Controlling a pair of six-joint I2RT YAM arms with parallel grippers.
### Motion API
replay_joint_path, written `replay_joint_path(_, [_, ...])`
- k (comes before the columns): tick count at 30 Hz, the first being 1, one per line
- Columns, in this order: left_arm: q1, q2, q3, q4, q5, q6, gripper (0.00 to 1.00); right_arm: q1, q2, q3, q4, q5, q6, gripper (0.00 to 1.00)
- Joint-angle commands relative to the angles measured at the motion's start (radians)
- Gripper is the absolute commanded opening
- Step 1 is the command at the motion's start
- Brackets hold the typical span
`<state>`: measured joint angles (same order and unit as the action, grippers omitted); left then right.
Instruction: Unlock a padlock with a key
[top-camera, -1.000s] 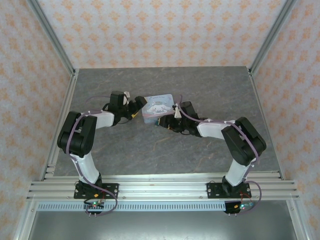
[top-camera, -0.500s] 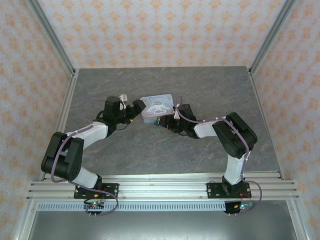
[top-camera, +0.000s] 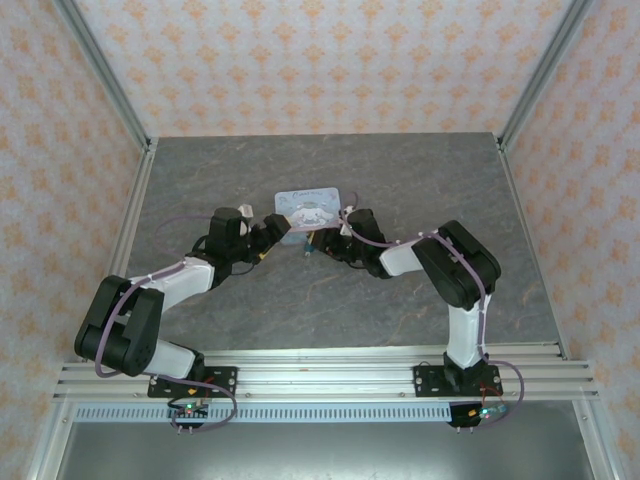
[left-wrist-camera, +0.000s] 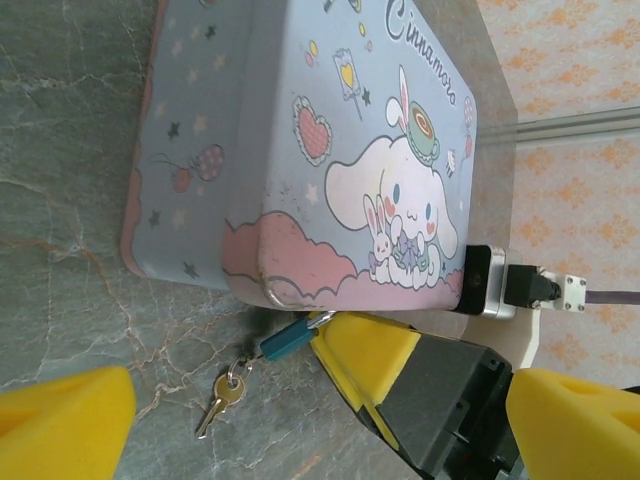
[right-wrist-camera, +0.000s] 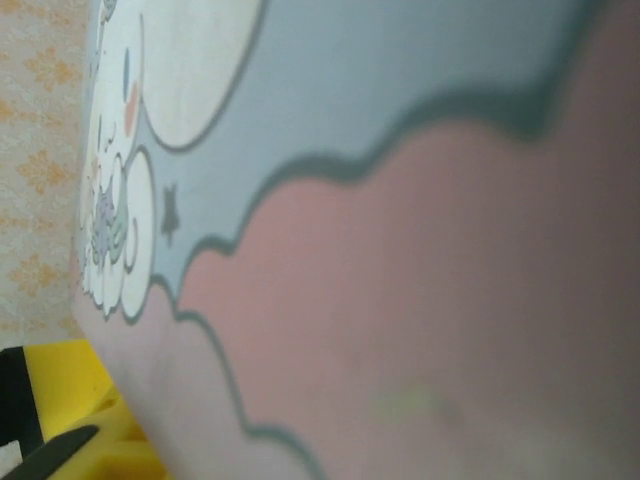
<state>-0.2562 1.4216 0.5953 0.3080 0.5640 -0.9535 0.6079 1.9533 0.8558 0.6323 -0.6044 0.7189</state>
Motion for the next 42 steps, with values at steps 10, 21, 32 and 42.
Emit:
replay_joint_path(10, [-0.021, -0.035, -0.023, 0.036, -0.015, -0.021, 0.96, 0.027, 0.005, -0.052, -0.048, 0.009, -0.088, 0.51])
replay_joint_path(21, [-0.023, -0.051, -0.032, 0.027, -0.021, -0.019, 0.96, 0.038, 0.006, 0.022, -0.195, 0.022, -0.213, 0.48])
replay_joint_path(32, [-0.023, -0.037, -0.043, 0.043, -0.023, -0.025, 0.96, 0.069, -0.008, 0.019, -0.172, 0.094, -0.223, 0.43])
replay_joint_path(42, [-0.023, -0.023, -0.017, 0.024, -0.059, -0.019, 0.97, 0.071, -0.071, -0.138, 0.039, 0.212, -0.092, 0.53])
